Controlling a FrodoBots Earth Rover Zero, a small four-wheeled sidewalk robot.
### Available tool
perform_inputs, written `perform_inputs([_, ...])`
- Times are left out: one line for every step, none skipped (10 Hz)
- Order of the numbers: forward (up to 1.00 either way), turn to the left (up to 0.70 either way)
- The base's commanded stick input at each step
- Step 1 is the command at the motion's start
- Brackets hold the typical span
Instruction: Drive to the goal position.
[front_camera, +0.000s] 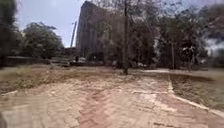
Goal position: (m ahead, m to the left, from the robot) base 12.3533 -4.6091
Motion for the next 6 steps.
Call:
perform_inputs([1.00, -0.38])
perform_inputs([1.00, -0.38])
perform_inputs([1.00, -0.28])
perform_inputs([1.00, -0.14])
perform_inputs([1.00, -0.01])
perform_inputs([1.00, 0.00])
